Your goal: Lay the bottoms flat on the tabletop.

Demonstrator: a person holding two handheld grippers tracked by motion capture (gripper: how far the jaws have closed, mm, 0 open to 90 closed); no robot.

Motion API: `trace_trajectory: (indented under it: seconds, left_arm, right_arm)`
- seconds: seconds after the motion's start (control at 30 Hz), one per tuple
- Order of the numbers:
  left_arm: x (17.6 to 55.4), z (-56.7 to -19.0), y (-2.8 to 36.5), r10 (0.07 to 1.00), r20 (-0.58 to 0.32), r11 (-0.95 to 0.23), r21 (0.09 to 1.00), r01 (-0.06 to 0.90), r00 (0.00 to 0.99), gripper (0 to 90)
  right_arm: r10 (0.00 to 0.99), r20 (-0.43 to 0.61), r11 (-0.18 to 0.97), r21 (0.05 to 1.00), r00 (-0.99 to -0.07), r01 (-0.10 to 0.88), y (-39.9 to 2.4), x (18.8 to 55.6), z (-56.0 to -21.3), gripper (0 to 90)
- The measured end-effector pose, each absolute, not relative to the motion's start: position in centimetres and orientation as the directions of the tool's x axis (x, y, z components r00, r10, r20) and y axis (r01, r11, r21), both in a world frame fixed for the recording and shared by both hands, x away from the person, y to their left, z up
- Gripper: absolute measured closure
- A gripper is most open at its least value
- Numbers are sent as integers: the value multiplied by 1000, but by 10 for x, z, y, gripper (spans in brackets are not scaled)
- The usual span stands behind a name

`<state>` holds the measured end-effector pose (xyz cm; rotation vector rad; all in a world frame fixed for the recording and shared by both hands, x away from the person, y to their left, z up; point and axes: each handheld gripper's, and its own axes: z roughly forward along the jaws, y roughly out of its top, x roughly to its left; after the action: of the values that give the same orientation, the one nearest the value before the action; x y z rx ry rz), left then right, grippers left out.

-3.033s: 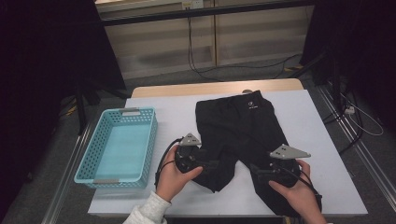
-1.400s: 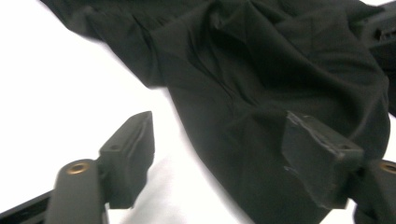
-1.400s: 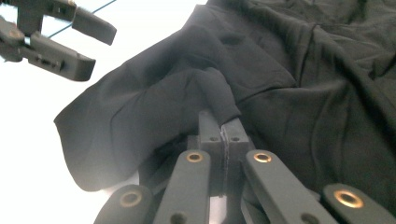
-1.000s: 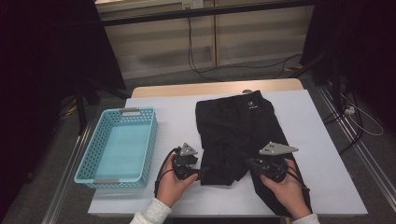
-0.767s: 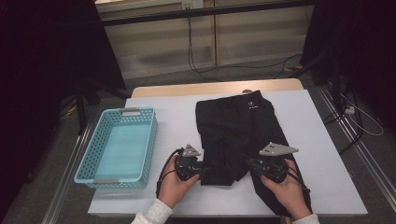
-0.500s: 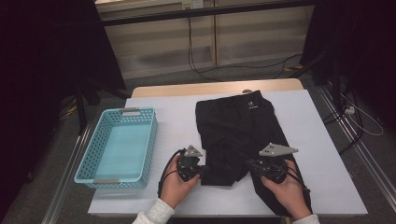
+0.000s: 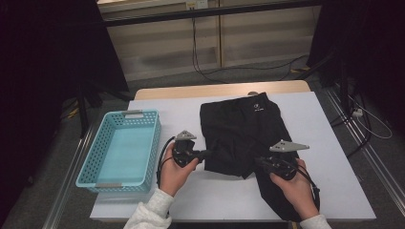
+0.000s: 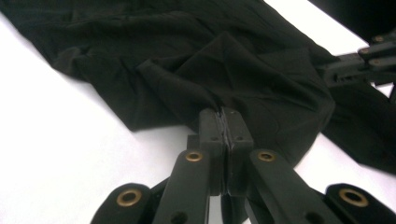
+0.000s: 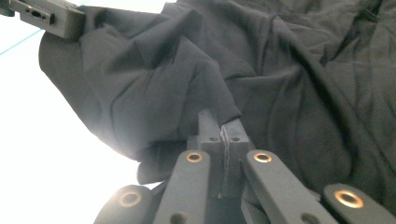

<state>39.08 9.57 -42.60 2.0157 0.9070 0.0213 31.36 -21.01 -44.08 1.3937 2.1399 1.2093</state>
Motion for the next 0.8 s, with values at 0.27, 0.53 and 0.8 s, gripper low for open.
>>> trace_trajectory:
  seconds: [0.27,0.53,0.8]
  left_arm:
    - [414,-441,99,641,-337,-281,734,619,690,895]
    - [417,-443,98,655,-331,-284,725,627,679,891]
    - [412,-440,101,653,-341,-263,735,625,676,890]
  right_arm:
    - [883,184,154,755,-432,637,-218,332,-454,892]
    - [878,85,224,797,-471,561,-210,322,-439,796]
    - [850,50,287,791,-524,540,-188,313,-434,714]
